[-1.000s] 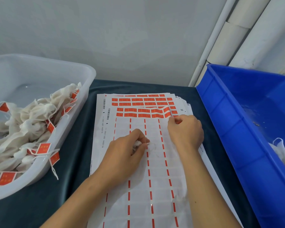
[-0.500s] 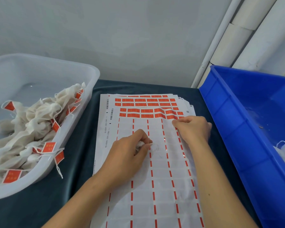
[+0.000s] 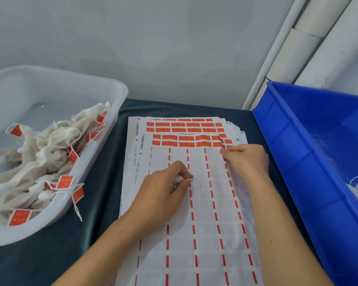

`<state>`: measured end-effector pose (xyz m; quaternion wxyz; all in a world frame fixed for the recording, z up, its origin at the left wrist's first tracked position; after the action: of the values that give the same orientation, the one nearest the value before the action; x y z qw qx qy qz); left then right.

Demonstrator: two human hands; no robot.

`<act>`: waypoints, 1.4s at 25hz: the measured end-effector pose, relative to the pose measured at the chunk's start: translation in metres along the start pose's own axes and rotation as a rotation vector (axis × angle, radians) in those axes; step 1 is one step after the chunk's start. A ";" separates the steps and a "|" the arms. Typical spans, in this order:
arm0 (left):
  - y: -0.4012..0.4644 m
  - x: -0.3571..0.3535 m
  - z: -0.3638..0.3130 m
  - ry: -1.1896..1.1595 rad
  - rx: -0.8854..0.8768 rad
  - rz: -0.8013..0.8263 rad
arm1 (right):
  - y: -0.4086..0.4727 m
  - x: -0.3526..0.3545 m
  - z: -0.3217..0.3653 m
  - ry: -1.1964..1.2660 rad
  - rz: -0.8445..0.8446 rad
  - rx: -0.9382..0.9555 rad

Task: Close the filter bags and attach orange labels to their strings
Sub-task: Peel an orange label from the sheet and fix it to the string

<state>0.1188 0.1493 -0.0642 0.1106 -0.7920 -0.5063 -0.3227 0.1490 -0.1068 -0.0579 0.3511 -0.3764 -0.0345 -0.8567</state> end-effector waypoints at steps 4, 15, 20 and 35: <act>0.000 0.000 0.000 -0.017 0.007 0.010 | -0.001 0.000 0.000 -0.004 0.015 0.030; -0.001 0.001 -0.001 -0.023 0.006 0.002 | -0.008 0.004 -0.001 -0.089 -0.030 0.209; -0.001 0.001 -0.002 -0.031 0.001 -0.003 | -0.016 -0.001 0.006 -0.370 -0.221 0.421; 0.001 0.019 -0.008 -0.369 0.028 -0.232 | -0.020 0.049 0.008 0.311 -0.257 0.245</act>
<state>0.1222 0.1586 -0.0461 -0.0109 -0.7726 -0.6100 -0.1758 0.1183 -0.1174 -0.0159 0.2834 -0.1871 -0.1315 -0.9313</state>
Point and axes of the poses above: each hand's wrist, its own y-axis towards the middle knuckle, its own x-axis out of the back of the hand, z = x × y, the point moved 4 cm from there along y, towards the middle knuckle, and after that the axes turned 7 degrees about -x, right-handed, at the moved point
